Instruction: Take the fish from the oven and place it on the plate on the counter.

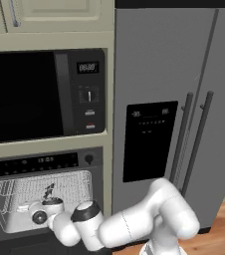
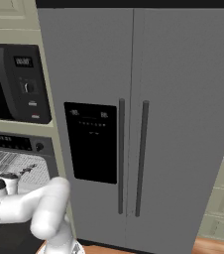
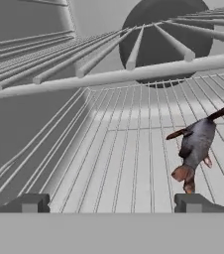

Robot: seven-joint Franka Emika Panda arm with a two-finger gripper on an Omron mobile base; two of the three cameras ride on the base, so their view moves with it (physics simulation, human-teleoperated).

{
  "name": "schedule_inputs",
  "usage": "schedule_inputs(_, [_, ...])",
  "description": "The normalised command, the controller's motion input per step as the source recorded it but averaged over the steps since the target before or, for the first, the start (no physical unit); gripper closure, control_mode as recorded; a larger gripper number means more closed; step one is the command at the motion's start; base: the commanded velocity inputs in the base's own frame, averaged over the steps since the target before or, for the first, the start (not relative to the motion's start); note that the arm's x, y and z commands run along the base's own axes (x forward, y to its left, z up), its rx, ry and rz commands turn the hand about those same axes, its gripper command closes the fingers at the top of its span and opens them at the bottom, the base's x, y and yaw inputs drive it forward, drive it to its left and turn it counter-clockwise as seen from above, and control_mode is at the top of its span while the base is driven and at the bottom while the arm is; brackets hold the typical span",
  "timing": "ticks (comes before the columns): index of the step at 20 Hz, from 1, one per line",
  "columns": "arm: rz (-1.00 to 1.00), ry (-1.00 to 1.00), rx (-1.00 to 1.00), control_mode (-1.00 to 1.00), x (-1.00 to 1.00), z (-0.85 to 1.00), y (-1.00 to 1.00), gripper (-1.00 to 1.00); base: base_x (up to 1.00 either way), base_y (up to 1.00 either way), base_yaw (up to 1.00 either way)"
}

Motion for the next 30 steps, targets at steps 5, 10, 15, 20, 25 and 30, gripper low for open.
schedule_inputs(5, [0.00, 0.00, -0.01, -1.00, 0.12, -1.00, -0.19, -1.00, 0.00, 0.00, 0.00])
schedule_inputs(10, [0.00, 0.02, -0.04, -1.00, -0.15, -1.00, -0.33, -1.00, 0.00, 0.00, 0.00])
schedule_inputs(15, [0.00, 0.03, -0.07, -1.00, -0.63, -1.00, -0.47, -1.00, 0.00, 0.00, 0.00])
schedule_inputs(20, [0.00, 0.03, -0.11, -1.00, -0.40, -1.00, -0.30, -1.00, 0.00, 0.00, 0.00])
schedule_inputs(25, [0.05, 0.08, -0.14, -1.00, -0.19, -1.00, 0.00, -1.00, 0.00, 0.00, 0.00])
schedule_inputs(30, [0.06, 0.16, -0.20, -1.00, -0.50, -1.00, 0.00, -1.00, 0.00, 0.00, 0.00])
